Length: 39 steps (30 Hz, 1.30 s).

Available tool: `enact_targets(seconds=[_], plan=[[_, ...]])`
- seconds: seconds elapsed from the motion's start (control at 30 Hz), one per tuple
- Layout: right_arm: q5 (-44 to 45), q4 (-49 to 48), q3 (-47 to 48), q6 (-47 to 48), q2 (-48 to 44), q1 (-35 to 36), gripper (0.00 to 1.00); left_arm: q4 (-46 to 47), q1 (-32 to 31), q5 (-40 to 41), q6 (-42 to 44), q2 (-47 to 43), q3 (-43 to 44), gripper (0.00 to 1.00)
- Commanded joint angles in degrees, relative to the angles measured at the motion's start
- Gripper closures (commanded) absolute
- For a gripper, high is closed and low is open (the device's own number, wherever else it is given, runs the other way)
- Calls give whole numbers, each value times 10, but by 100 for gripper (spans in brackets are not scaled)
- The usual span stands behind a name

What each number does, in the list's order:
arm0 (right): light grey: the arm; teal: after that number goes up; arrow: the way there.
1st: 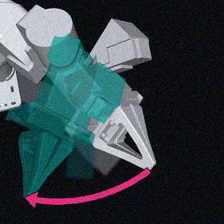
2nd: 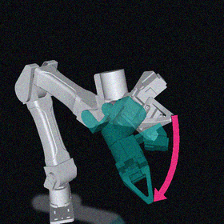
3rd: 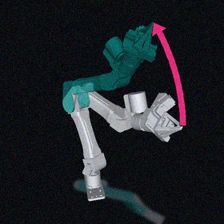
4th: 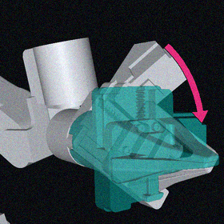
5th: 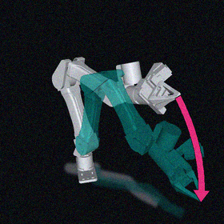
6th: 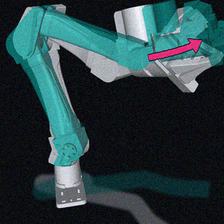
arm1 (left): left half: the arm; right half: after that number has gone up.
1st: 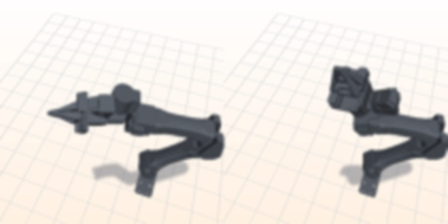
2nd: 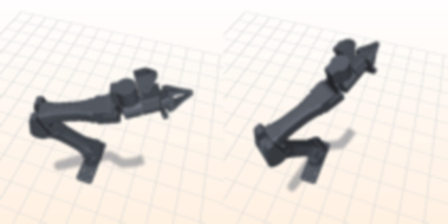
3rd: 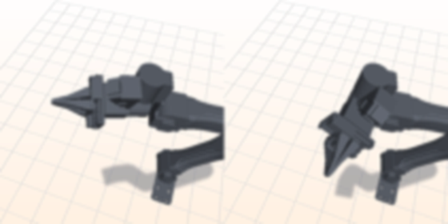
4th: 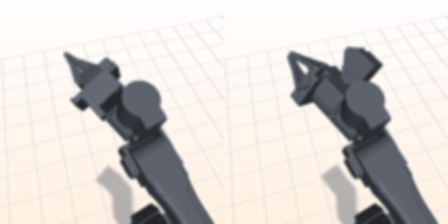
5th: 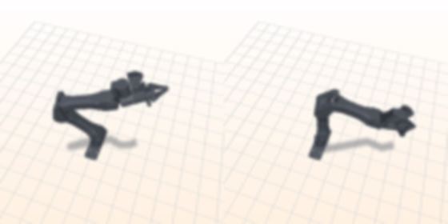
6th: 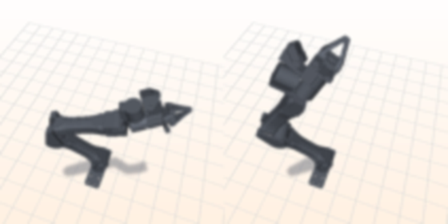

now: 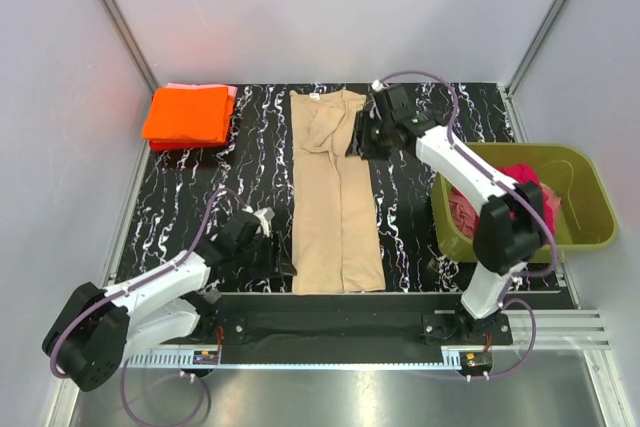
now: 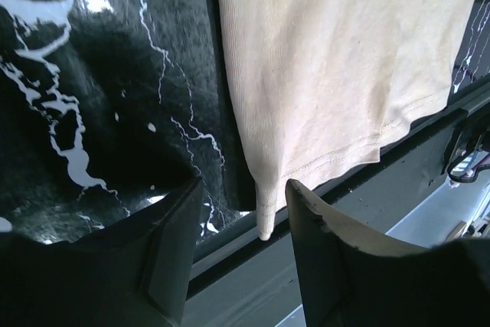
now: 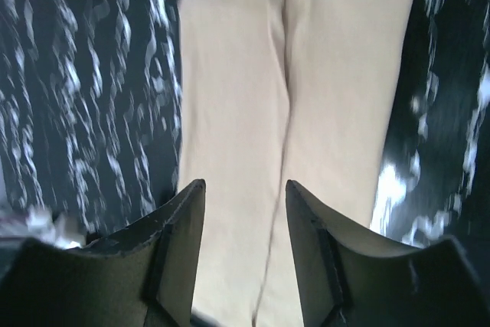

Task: Fold and stack the t-shirts
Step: Fold the tshirt

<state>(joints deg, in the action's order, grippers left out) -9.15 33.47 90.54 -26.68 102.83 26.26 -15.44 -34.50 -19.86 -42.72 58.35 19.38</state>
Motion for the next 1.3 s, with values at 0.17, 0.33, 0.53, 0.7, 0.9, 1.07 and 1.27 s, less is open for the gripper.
enact_targets(seconds=[0.17, 0.33, 0.53, 0.7, 0.9, 1.07, 1.27], plan=[[69, 106, -192, -131, -190, 108, 52, 33, -71, 39, -65, -30, -36, 48], [82, 99, -342, -215, -250, 162, 53, 39, -87, 43, -66, -16, -46, 54], [78, 99, -436, -243, -322, 165, 52, 48, -101, 46, -83, -44, -65, 65], [76, 91, -484, -271, -363, 170, 53, 42, -101, 52, -83, -46, -68, 98], [71, 63, -540, -298, -366, 194, 56, 39, -101, 55, -91, -59, -75, 100], [76, 38, -552, -309, -363, 201, 57, 38, -102, 53, -96, -63, -72, 100], [64, -5, -571, -319, -339, 215, 59, 38, -102, 48, -97, -65, -76, 100]])
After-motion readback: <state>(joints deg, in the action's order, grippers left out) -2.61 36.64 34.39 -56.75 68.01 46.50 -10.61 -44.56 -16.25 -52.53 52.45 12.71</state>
